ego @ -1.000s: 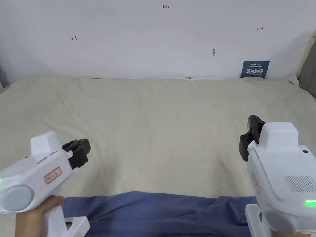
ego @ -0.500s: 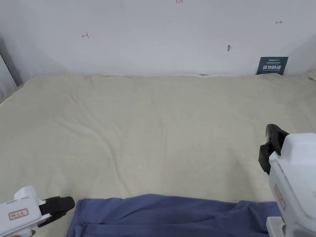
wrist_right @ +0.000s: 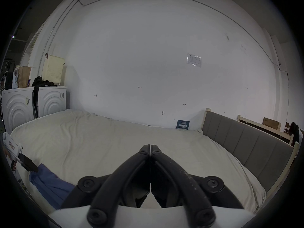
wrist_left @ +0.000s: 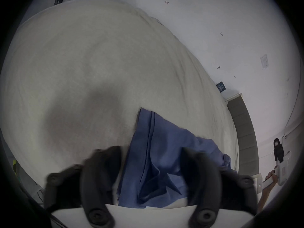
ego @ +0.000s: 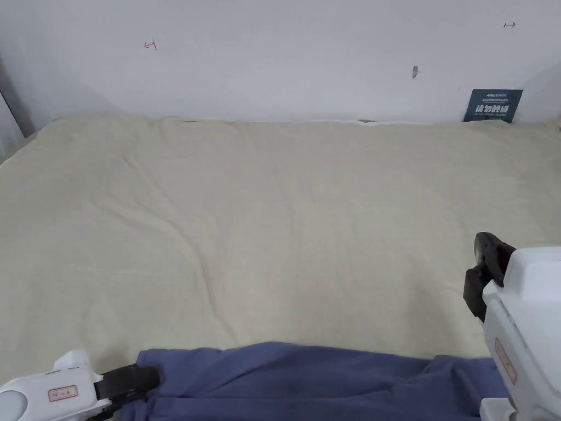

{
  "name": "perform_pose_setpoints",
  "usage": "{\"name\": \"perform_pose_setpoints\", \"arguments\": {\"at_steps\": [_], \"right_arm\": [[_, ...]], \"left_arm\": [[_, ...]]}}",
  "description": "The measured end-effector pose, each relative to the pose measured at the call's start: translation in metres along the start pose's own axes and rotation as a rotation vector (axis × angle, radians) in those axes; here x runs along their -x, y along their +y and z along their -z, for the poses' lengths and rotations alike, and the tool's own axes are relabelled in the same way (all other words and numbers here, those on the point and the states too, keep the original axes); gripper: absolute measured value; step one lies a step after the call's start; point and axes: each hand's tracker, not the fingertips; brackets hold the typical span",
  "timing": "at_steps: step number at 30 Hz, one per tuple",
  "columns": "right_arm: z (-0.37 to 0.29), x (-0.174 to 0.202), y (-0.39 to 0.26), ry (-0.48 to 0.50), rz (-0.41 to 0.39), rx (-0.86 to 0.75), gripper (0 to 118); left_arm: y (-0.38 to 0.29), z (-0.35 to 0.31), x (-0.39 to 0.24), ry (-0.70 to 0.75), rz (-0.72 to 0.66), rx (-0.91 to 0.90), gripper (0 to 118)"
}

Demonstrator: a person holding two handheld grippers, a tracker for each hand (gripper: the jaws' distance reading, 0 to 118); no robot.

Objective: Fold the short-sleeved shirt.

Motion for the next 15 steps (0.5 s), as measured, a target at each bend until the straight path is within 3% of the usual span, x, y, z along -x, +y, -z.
{"name": "perform_pose_setpoints", "arguments": {"at_steps": [6, 8, 15], "right_arm": [[-0.002, -0.011, 0.001, -0.023, -0.001, 0.008, 1], [-0.003, -0.015, 0.001, -0.027, 0.01, 0.006, 1], [-0.009, -0.022, 0.007, -0.034, 0.013, -0.007, 1]], "left_arm": [[-0.009, 0.012, -0.017, 0.125, 0.138, 0.003, 26], [0.003, 0.013, -0.003, 0.088, 0.135, 0.003, 9], [0.006, -0.012, -0.027, 0.133, 0.193, -0.097, 5]]}}
